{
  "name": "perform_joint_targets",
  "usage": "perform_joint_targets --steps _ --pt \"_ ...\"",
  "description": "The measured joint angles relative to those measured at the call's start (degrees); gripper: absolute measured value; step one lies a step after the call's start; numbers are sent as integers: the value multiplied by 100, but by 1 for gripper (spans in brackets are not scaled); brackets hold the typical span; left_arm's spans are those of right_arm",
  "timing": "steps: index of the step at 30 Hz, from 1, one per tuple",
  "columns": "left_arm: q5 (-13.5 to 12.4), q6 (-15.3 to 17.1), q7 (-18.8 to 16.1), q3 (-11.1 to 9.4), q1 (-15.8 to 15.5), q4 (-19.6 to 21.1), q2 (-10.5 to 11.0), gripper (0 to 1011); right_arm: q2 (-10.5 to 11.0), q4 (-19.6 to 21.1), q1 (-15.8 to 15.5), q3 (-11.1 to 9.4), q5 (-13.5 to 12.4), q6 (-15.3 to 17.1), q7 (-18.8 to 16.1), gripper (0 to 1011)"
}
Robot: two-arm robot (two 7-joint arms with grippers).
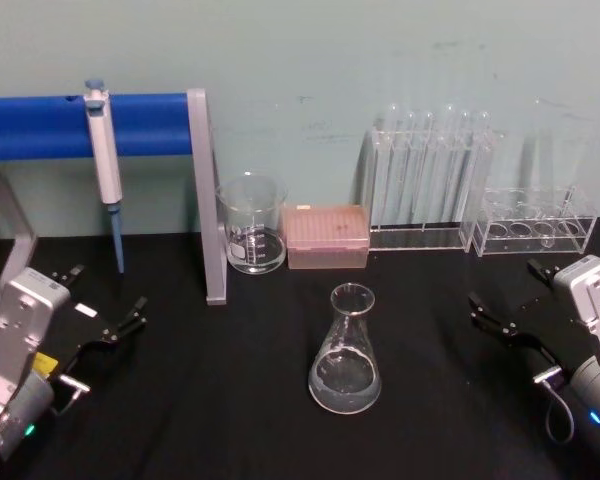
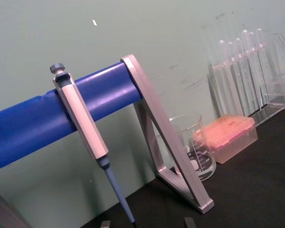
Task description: Grasp the erlenmeyer flask with one hand, shake it three times, then place it back.
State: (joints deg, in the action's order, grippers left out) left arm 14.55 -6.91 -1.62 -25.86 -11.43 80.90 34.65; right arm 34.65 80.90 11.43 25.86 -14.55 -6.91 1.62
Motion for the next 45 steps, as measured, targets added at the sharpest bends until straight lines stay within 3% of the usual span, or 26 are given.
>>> perform_joint_targets --steps 45 --pt "0 0 0 0 0 0 0 1001 -29 21 -37 -53 -13 0 -35 1000"
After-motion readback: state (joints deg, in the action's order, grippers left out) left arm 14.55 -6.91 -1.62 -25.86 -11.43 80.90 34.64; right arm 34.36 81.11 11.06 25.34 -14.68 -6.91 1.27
